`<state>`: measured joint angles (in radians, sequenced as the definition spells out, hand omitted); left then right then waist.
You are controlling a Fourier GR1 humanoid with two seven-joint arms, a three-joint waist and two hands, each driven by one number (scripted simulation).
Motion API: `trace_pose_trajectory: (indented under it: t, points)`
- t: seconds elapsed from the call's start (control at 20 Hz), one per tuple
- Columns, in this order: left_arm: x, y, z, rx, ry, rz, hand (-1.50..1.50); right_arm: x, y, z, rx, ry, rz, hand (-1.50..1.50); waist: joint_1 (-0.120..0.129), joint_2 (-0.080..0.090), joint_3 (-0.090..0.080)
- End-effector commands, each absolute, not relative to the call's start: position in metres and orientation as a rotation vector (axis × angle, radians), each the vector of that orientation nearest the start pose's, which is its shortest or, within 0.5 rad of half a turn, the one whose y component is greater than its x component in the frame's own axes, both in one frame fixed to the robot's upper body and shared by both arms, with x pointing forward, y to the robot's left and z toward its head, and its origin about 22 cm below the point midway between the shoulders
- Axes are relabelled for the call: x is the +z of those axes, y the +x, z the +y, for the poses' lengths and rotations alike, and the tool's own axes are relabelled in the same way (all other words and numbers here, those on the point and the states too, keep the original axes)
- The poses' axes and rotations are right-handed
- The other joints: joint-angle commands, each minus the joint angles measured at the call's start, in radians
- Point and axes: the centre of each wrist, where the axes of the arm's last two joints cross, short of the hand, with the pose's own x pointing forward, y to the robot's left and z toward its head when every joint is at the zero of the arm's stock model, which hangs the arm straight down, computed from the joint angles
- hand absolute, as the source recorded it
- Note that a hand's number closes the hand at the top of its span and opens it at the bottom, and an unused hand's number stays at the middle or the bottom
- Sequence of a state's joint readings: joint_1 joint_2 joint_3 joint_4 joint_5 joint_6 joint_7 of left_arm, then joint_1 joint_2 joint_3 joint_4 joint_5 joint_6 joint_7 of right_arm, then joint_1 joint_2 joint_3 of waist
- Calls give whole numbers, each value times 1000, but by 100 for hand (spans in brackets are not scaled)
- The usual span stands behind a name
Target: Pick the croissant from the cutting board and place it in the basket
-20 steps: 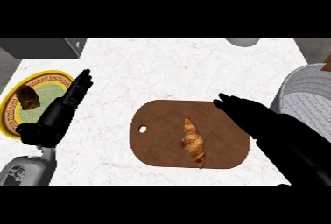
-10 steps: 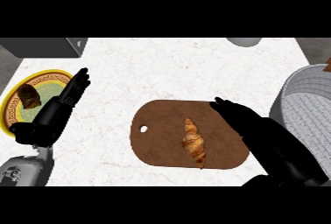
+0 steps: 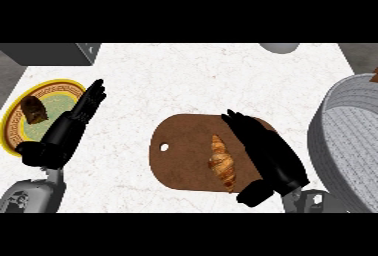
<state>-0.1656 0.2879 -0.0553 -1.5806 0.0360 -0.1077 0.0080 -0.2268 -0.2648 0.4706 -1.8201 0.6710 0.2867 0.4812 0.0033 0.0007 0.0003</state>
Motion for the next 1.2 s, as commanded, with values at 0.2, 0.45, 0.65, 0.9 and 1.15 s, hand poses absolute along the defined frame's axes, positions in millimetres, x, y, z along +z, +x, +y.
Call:
trace_pose_trajectory:
  t: [0.2,0.45,0.65,0.9,1.15]
  points:
    - [46,282,264,-383,39,-1675,0,74,248,-147,1202,-514,-1434,-150,-4,-1,0]
    - [55,295,263,-380,37,-1705,0,77,233,-155,1159,-440,-1490,-150,-8,-1,0]
    - [65,270,275,-379,29,-1690,0,84,254,-143,1192,-454,-1461,-150,-1,-1,0]
    - [62,270,264,-386,36,-1690,0,59,228,-138,1222,-512,-1420,-150,-3,-1,0]
    - [58,276,275,-366,41,-1691,0,55,235,-131,1266,-533,-1375,-150,-2,-1,0]
